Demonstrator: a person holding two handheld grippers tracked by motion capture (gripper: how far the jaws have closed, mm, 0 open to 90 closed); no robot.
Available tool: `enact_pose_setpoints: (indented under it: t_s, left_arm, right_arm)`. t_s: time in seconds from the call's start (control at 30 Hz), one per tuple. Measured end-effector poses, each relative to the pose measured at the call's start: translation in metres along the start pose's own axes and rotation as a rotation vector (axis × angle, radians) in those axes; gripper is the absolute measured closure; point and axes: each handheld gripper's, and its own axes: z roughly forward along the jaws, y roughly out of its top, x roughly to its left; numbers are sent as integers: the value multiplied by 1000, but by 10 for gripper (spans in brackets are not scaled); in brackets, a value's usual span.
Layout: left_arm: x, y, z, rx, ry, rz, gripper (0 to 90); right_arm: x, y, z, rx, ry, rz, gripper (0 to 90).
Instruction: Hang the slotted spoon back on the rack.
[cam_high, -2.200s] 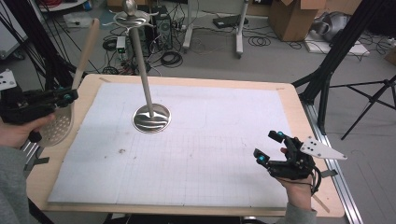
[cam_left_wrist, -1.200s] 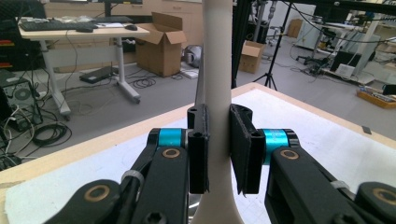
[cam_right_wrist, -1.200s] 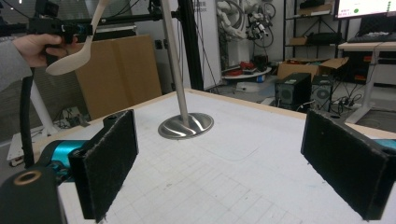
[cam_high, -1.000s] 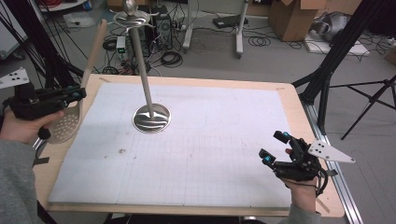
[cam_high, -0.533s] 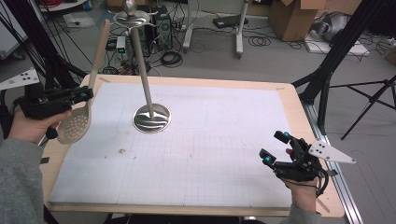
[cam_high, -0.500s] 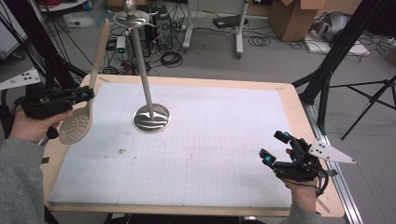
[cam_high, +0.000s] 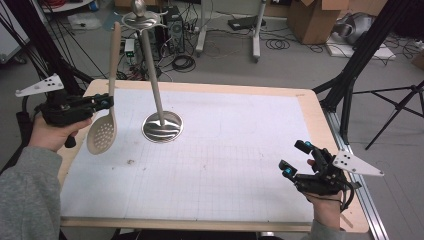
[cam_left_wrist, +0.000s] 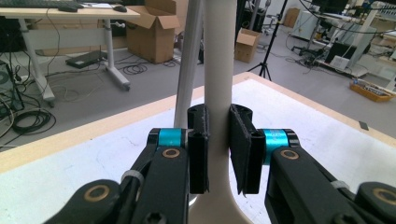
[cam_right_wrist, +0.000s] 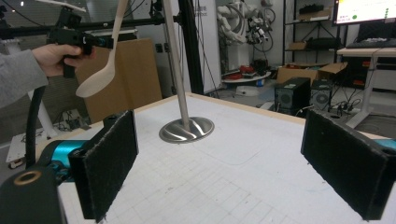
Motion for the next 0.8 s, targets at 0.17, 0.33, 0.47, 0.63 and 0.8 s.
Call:
enact_pose_setpoints:
  t_s: [0.17, 0.33, 0.47, 0.63, 0.8]
  left_arm:
    - [-1, -1, 3, -1, 19, 9, 776]
    - [-3, -1, 8, -4, 42, 14, 776]
    - [-4, -2, 13, 1, 59, 23, 776]
    - [-5, -3, 19, 5, 65, 21, 776]
    - [-6, -3, 23, 8, 76, 25, 776]
  right_arm:
    - [-1, -1, -1, 1, -5, 3, 98]
    - [0, -1, -1, 5, -5, 4, 98]
    - [-1, -1, 0, 5, -3, 1, 98]
    - [-1, -2, 0, 7, -2, 8, 98]
    - [-1, -1, -2, 0, -6, 5, 98]
